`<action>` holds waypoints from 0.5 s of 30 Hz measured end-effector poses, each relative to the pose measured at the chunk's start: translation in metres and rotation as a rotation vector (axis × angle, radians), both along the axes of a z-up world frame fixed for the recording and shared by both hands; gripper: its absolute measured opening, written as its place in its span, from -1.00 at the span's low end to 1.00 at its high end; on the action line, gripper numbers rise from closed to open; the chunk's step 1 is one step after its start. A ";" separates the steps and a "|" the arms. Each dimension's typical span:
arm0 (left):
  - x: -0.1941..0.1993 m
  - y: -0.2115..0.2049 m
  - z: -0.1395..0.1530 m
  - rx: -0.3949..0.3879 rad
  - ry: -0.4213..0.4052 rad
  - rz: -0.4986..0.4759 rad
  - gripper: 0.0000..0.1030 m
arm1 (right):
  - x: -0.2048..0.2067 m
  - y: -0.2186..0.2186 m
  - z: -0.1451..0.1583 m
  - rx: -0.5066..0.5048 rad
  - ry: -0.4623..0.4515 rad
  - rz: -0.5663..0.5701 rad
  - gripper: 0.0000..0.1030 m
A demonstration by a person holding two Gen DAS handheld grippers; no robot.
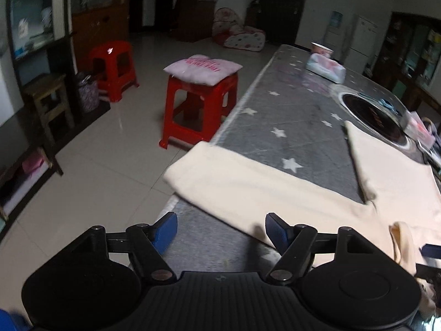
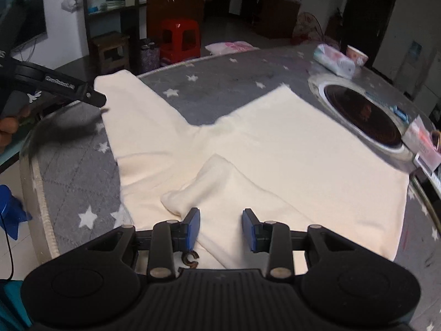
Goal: Fold clothes
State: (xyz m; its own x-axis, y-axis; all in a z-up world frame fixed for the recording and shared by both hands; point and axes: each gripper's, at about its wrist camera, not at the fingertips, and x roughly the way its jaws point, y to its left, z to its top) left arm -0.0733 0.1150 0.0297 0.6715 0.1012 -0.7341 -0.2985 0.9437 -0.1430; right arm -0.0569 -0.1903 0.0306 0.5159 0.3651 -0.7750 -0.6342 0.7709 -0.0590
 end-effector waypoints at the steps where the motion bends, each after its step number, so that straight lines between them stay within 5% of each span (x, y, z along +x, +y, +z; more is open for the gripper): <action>1: 0.001 0.002 -0.001 -0.005 0.001 0.008 0.43 | 0.000 0.002 0.000 -0.002 0.001 0.004 -0.34; 15: 0.013 0.012 -0.012 -0.057 -0.037 0.113 0.33 | -0.007 -0.004 0.010 0.013 -0.017 -0.004 -0.31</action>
